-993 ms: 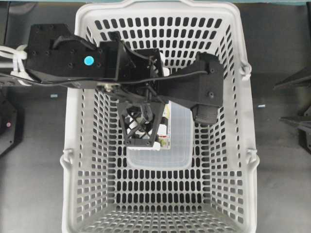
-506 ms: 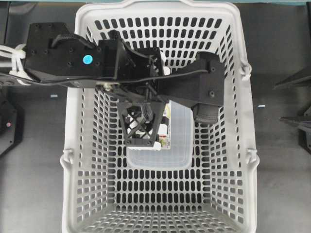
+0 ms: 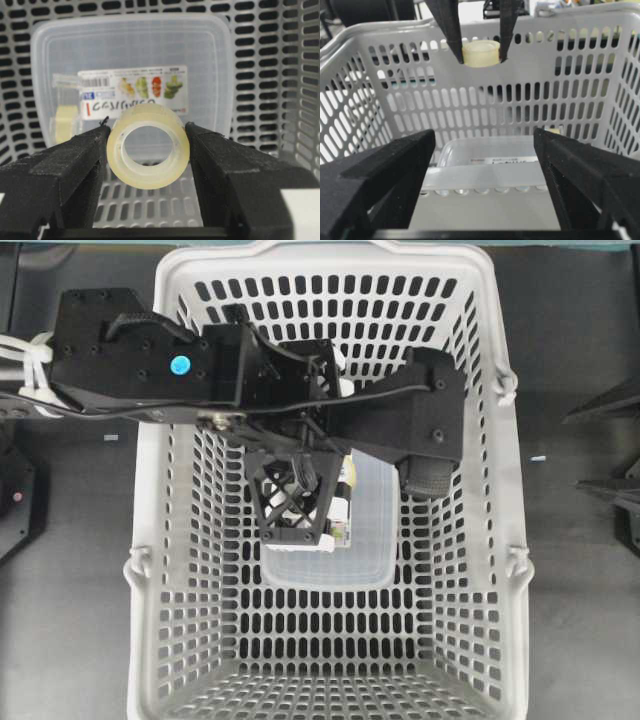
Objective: Pick up the cellophane tape from the shopping basket with the left arm.
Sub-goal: 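Lift the tape roll upward with the left gripper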
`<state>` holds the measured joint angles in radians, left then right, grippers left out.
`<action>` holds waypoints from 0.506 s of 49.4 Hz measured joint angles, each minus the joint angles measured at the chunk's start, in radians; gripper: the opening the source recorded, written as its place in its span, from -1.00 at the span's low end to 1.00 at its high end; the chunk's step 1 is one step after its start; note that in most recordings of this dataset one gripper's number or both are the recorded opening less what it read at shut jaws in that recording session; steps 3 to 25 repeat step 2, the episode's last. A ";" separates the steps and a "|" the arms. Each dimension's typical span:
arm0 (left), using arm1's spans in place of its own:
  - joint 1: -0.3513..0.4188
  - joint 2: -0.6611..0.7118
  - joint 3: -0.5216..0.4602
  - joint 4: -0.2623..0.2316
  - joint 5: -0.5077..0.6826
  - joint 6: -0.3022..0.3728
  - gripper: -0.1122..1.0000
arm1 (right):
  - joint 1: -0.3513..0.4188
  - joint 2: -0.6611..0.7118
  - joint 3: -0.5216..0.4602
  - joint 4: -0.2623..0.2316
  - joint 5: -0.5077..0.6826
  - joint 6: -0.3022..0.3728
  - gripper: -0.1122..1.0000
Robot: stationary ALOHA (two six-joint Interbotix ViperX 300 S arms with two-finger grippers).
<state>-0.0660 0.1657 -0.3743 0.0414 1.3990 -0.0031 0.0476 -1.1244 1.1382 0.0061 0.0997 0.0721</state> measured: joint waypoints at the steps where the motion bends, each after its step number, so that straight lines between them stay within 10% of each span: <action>1: 0.000 0.000 0.000 0.000 0.002 0.000 0.10 | 0.000 0.000 0.000 0.002 0.000 0.000 0.58; 25: 0.000 0.000 0.000 -0.002 0.000 0.000 0.10 | 0.002 0.000 0.000 0.002 0.000 0.000 0.58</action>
